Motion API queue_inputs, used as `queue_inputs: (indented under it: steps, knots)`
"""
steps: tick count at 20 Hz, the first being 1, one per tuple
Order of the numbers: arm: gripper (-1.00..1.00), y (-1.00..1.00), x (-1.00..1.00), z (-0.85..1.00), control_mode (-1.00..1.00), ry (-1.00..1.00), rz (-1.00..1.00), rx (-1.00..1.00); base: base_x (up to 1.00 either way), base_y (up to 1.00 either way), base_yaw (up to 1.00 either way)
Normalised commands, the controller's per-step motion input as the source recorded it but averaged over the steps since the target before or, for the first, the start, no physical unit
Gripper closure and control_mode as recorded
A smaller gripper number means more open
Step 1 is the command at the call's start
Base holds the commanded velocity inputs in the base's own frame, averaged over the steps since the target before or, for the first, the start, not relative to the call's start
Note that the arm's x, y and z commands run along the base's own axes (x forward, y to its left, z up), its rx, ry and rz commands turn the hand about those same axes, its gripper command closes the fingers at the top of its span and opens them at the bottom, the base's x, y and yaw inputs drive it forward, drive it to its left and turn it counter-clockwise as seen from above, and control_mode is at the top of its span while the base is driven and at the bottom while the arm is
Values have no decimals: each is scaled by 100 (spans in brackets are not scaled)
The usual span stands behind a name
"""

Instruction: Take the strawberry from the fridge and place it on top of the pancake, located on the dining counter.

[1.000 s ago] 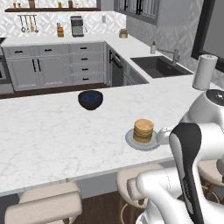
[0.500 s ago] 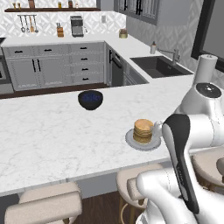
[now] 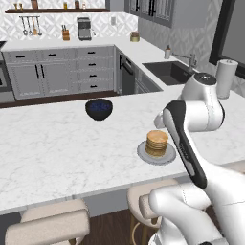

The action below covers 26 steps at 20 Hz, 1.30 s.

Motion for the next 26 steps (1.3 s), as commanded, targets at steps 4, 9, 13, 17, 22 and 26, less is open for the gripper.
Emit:
queue_inputs:
  steps: [4, 9, 13, 17, 22, 26]
  knots:
    - [100, -22, 100, -25, -100, 0, 4, -1, 0, 0, 0]
    - [100, -46, 100, -48, -100, 7, 0, -4, 0, 0, 0]
    - [100, -11, 94, -66, -100, 0, 0, -4, 0, 0, 0]
    - [100, 0, 44, -37, -100, 3, 0, 0, 0, 0, 0]
    - [100, 0, 7, -21, -100, 6, 0, 0, 0, 0, 0]
    - [100, 9, -1, -26, -100, 2, 0, 0, 0, 0, 0]
